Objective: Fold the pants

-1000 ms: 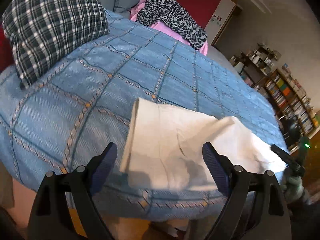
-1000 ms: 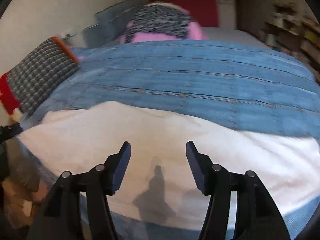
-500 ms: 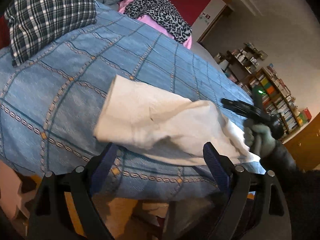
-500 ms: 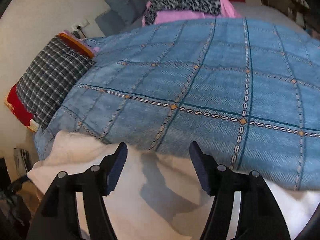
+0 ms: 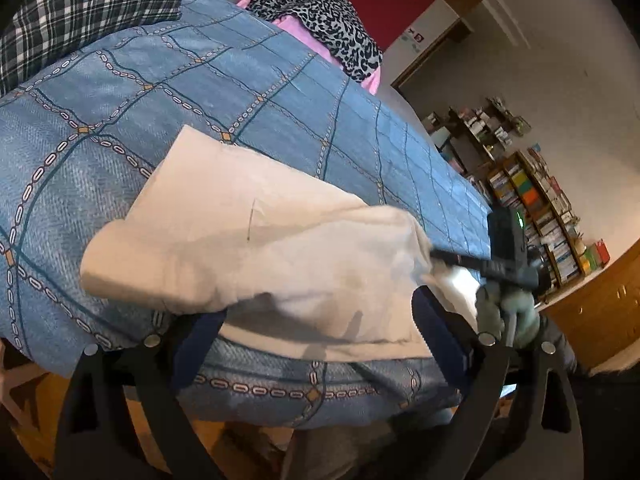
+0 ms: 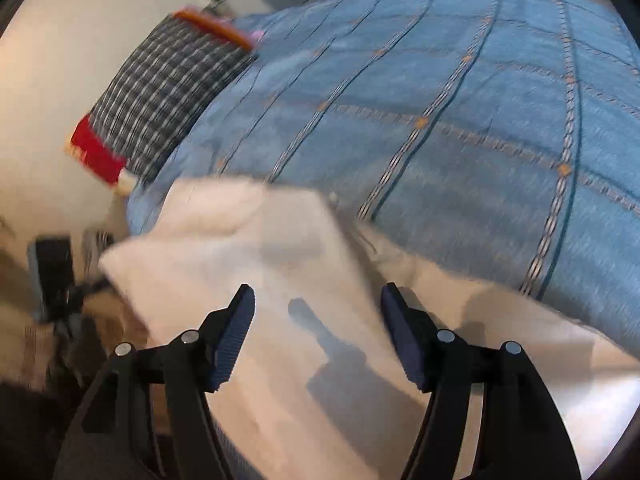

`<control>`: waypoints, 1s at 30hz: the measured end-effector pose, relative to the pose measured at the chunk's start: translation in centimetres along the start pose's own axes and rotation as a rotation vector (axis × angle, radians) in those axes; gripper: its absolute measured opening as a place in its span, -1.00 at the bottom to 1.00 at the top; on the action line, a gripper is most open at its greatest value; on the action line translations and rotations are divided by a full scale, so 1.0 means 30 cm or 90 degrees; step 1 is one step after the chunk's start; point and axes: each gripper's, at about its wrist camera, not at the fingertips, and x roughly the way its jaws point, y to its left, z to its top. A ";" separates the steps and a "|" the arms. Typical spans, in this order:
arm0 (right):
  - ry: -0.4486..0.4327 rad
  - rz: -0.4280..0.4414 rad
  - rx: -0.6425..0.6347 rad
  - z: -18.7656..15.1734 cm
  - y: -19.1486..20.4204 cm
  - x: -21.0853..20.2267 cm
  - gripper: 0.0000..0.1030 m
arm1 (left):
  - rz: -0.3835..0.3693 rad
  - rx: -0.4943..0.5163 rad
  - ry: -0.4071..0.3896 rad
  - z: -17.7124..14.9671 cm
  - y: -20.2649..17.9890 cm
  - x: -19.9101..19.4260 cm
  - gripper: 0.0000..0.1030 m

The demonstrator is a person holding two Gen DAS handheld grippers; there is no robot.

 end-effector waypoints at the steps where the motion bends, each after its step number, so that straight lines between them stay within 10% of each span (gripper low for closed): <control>1: 0.011 0.005 -0.005 -0.024 0.006 0.008 0.29 | 0.000 0.001 -0.001 0.002 0.001 0.001 0.83; 9: 0.027 0.010 -0.027 -0.118 0.027 0.002 0.30 | 0.029 0.030 0.002 -0.023 0.003 0.008 0.83; 22: 0.044 0.097 0.018 0.103 0.028 0.133 0.40 | 0.083 0.071 0.029 -0.065 0.034 0.073 0.72; 30: 0.075 0.275 0.154 0.134 -0.050 0.168 0.54 | 0.094 0.111 0.013 -0.046 0.001 0.061 0.72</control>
